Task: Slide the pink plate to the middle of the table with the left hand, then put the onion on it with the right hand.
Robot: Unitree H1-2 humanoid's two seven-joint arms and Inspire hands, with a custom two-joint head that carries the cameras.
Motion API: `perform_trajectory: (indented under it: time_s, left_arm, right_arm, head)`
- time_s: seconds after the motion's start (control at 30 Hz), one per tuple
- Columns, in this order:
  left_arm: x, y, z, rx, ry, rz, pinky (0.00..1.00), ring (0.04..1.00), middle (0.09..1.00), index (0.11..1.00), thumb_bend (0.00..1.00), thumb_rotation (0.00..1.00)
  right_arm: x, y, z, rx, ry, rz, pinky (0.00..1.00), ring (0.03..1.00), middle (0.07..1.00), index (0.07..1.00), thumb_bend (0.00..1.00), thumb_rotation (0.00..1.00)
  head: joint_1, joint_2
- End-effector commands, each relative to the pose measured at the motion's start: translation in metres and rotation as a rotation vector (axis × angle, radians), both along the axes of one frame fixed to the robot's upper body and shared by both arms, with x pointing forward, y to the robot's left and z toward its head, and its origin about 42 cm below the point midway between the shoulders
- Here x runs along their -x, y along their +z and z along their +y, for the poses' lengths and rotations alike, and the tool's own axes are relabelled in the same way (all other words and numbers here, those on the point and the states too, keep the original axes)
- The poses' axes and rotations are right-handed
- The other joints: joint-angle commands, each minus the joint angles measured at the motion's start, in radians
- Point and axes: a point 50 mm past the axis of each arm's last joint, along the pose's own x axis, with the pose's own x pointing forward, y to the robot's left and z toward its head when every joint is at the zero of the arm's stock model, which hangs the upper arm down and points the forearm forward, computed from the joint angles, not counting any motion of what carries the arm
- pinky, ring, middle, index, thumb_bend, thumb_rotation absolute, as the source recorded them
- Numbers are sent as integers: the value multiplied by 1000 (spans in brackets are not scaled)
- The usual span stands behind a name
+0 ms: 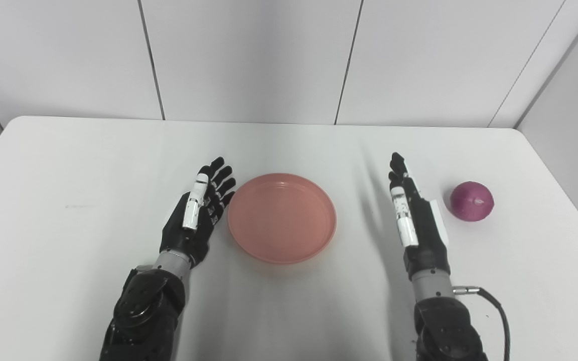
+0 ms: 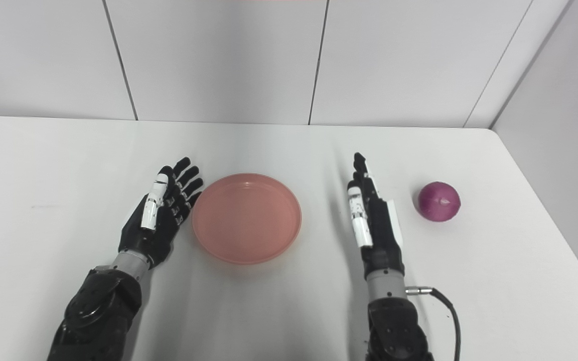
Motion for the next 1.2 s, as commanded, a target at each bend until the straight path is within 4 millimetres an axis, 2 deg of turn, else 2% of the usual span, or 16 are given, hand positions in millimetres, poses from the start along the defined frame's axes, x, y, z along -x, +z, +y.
perform_trajectory:
  time_s: [0.0,0.27,0.5,0.53,0.7,0.9,0.93,0.97,1.07,1.17]
  left_arm:
    - [1,1,1,17,10,-22,941,957,964,940,458,1000]
    - [0,-2,3,30,10,-14,939,954,963,943,461,1000]
    - [1,-3,5,23,13,-16,931,951,963,944,465,1000]
    - [1,-3,6,24,13,-14,931,951,964,945,466,1000]
    - [1,-3,8,23,20,-8,929,950,962,943,468,1000]
    - [0,-4,12,19,22,-6,945,959,969,943,464,1000]
    - [0,-5,12,21,22,-6,945,959,969,943,464,1000]
    - [0,-5,13,23,22,-5,945,960,969,942,464,1000]
    - [-1,-5,14,30,21,-2,950,963,972,944,462,1000]
    - [-1,-6,17,30,20,-1,948,961,969,942,462,1000]
  right_arm:
    - [-3,25,-7,32,8,-85,933,947,955,962,370,1000]
    - [-9,42,-25,103,-15,-146,944,934,951,955,361,1000]
    - [-11,53,-43,170,-41,-185,927,938,954,961,399,1000]
    - [-12,55,-50,224,-61,-192,901,930,947,953,445,1000]
    - [-14,66,-72,405,-127,-205,866,919,935,941,514,996]
    - [-12,74,-84,514,-167,-176,837,910,941,946,523,799]
    - [-11,74,-87,537,-186,-167,836,910,941,947,524,795]
    - [-11,75,-88,552,-199,-161,820,900,936,947,559,739]
    - [-8,76,-93,625,-252,-154,798,884,922,941,608,661]
    - [-7,75,-98,697,-311,-159,751,854,900,927,730,553]
  head:
    - [-9,2]
    - [-46,12]
    - [-69,12]
    - [-73,11]
    - [-94,10]
    - [-114,9]
    - [-119,9]
    - [-119,9]
    - [-141,9]
    - [-156,8]
